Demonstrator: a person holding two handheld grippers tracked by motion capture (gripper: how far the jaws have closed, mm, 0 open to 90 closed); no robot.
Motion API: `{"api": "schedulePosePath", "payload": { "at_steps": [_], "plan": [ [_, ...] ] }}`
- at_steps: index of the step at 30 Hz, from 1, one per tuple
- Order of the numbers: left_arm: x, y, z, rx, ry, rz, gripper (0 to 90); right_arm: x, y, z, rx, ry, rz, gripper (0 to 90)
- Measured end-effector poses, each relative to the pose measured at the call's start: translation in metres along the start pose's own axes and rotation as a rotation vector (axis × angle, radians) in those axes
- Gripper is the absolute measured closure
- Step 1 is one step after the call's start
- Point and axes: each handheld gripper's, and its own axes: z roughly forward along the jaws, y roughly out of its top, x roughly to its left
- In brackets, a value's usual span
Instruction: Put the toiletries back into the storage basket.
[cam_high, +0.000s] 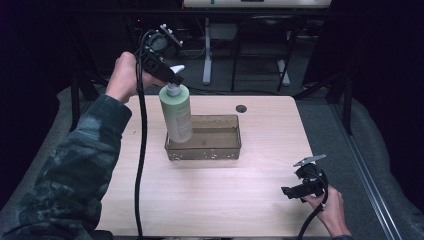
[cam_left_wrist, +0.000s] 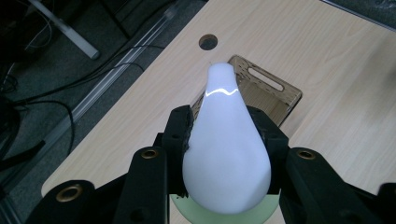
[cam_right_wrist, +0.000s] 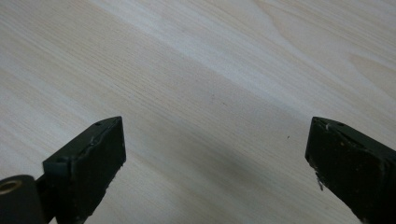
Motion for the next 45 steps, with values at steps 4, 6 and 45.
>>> {"api": "schedulePosePath", "payload": {
  "at_steps": [4, 6, 45],
  "plan": [
    [0.002, 0.001, 0.004, 0.001, 0.003, -0.011, 64.2, 0.000, 0.000, 0.000, -0.001, 0.006, 0.006, 4.5],
    [0.002, 0.002, 0.005, 0.003, 0.007, -0.007, 64.2, 0.000, 0.000, 0.000, 0.000, 0.005, 0.005, 4.5],
    [0.010, -0.005, 0.051, -0.002, -0.005, -0.047, 64.2, 0.002, -0.001, -0.001, -0.005, 0.008, 0.012, 4.5]
  ]
}}
